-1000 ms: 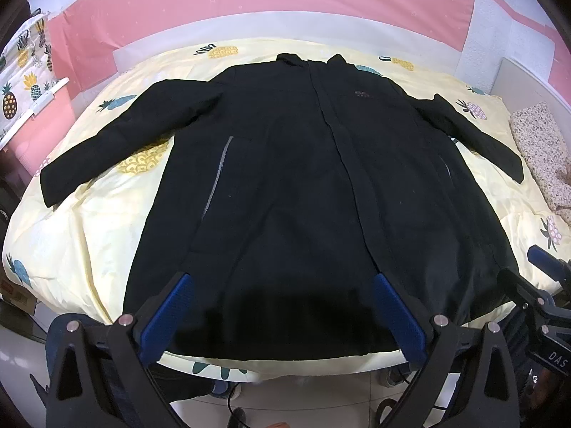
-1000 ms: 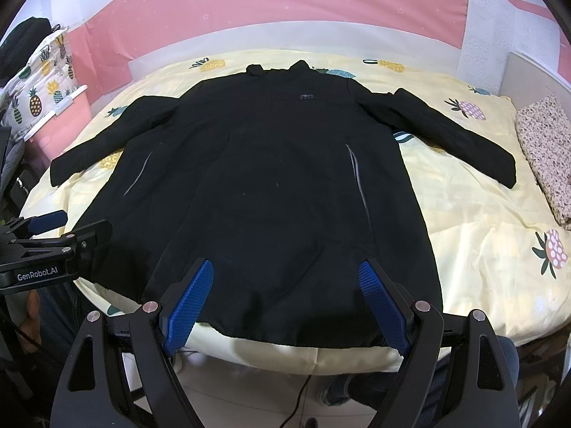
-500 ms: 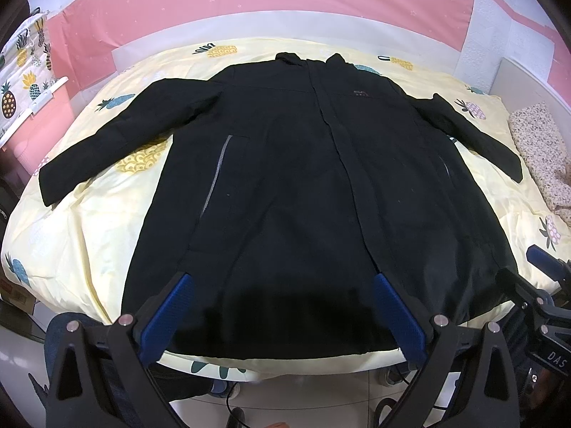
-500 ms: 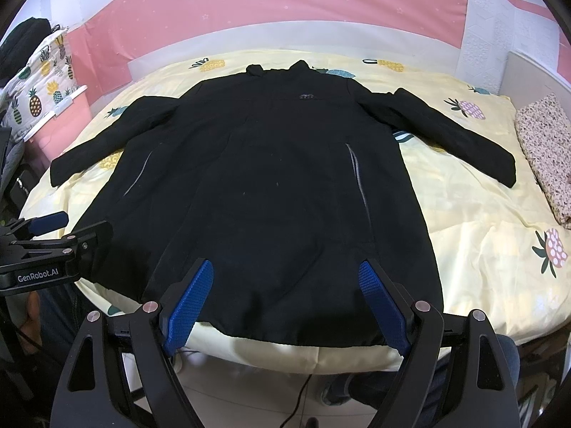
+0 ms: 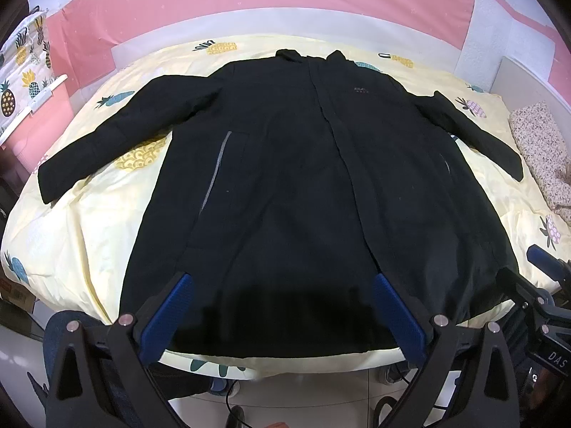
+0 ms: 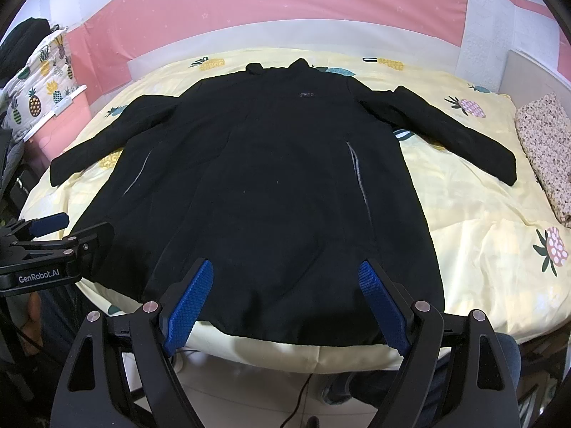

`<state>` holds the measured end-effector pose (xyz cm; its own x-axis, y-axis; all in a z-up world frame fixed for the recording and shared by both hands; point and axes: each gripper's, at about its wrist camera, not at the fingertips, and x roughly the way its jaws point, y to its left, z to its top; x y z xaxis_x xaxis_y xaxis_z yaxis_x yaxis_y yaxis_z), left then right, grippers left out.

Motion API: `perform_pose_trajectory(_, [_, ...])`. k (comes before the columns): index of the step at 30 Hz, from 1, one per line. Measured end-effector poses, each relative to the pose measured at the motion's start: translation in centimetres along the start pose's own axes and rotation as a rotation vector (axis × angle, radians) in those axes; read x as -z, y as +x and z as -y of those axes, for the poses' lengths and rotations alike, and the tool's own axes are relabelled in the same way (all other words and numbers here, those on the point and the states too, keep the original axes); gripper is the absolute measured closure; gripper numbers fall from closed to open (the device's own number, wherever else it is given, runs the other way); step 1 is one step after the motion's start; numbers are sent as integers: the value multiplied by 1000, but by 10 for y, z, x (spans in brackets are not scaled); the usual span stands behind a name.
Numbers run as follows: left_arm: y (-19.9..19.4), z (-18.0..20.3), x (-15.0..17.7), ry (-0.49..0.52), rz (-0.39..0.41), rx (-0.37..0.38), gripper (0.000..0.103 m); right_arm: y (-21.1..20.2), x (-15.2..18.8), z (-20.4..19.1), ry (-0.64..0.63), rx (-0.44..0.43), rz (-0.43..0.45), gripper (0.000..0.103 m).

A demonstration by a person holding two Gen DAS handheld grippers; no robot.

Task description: Fold large clothes

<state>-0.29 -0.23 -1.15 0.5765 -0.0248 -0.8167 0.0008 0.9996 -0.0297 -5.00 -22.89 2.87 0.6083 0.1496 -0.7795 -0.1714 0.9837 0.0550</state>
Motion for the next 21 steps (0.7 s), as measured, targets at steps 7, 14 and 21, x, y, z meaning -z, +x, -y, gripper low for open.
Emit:
perform_pose_trajectory(7, [0, 0, 0, 0, -1, 1, 1, 0, 0, 1, 1, 0, -1, 19])
perform_pose_trajectory(14, [0, 0, 0, -1, -2, 1, 1, -1, 0, 1, 0, -1, 0, 19])
perform_pose_trajectory(21, [1, -1, 1, -1, -7, 2, 1, 0, 1, 1, 0, -2, -5, 19])
